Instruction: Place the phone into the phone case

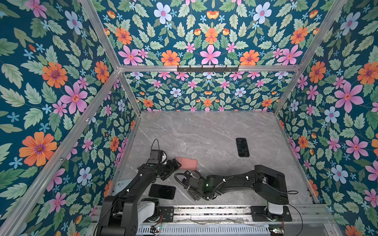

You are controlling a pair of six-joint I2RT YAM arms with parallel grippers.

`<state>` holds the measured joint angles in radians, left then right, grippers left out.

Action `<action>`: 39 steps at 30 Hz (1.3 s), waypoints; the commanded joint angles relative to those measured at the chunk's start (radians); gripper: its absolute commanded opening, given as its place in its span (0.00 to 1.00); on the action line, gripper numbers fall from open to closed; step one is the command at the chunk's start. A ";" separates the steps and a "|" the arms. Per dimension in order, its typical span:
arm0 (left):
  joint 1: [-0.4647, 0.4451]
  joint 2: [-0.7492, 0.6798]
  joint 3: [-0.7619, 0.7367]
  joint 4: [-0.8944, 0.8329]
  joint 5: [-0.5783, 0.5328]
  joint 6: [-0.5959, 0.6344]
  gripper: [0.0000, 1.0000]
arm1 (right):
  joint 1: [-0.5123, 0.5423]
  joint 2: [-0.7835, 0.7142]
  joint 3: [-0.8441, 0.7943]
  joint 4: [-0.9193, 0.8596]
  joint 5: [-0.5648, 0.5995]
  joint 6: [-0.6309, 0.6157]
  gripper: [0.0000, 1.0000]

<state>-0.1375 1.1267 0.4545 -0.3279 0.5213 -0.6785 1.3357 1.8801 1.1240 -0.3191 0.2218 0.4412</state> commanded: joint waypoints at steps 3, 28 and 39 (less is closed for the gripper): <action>-0.019 -0.016 -0.043 0.059 0.095 -0.026 0.85 | -0.004 -0.056 -0.079 0.072 0.056 -0.010 0.70; -0.232 0.123 -0.130 0.594 0.319 -0.156 0.44 | -0.089 -0.213 -0.277 0.308 -0.008 -0.082 0.68; -0.232 0.165 -0.155 0.708 0.346 -0.183 0.22 | -0.105 -0.202 -0.259 0.319 -0.022 -0.101 0.67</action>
<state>-0.3683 1.2873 0.3000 0.3214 0.8375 -0.8455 1.2293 1.6756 0.8558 -0.0544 0.2104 0.3649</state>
